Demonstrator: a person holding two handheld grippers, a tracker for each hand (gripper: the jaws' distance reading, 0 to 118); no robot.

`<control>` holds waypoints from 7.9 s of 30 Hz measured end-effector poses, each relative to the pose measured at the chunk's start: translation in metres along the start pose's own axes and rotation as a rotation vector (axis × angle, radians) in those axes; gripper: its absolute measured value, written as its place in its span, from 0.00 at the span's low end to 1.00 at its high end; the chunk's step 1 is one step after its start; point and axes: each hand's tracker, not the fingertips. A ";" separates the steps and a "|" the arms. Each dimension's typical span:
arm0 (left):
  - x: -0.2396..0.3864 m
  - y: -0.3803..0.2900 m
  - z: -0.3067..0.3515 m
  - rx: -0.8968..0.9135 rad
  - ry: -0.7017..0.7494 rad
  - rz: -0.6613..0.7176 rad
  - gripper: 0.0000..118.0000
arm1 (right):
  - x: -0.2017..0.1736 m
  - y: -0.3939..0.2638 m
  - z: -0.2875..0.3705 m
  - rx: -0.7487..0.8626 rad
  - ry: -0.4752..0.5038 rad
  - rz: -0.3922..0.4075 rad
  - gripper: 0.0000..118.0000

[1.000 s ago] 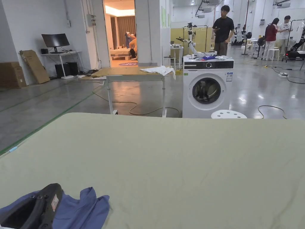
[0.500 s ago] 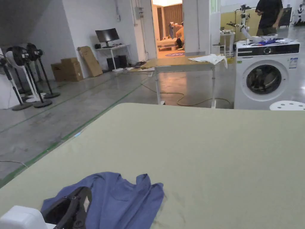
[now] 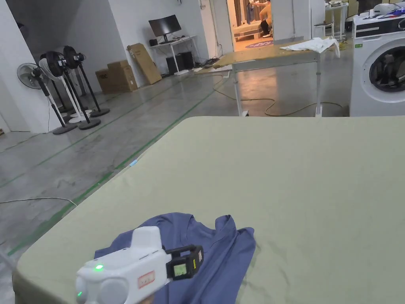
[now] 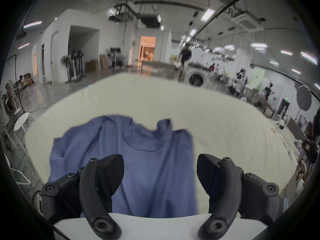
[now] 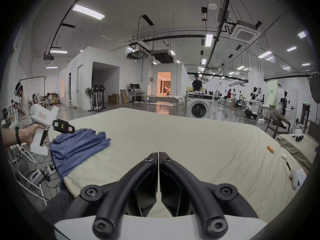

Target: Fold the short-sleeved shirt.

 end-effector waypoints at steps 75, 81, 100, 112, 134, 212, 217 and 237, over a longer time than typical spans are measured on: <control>0.287 0.013 0.128 0.403 -0.397 -0.574 0.59 | 0.103 -0.020 0.095 -0.020 -0.284 -0.163 0.00; 0.217 -0.023 0.190 0.368 -0.356 -0.454 0.18 | 0.091 -0.001 0.088 0.025 -0.241 -0.128 0.00; 0.176 -0.031 0.154 0.266 -0.442 -0.148 0.00 | 0.074 -0.009 0.088 0.008 -0.210 -0.105 0.00; 0.163 0.013 -0.090 -0.238 -0.200 0.010 0.51 | 0.102 -0.040 0.085 -0.091 -0.251 -0.267 0.00; 0.213 -0.020 -0.177 -0.382 -0.020 -0.353 0.01 | 0.191 -0.024 -0.010 -0.295 -0.281 -0.163 0.47; 0.205 0.426 0.048 0.679 0.079 -0.208 0.00 | 0.237 0.450 -0.225 0.295 -0.588 0.166 0.00; 0.217 0.428 0.015 0.671 0.078 -0.214 0.00 | 0.245 0.434 -0.246 0.261 -0.577 0.152 0.00; 0.136 0.116 0.058 0.372 -0.208 -0.086 0.00 | 0.202 0.169 -0.070 0.106 -0.281 -0.019 0.00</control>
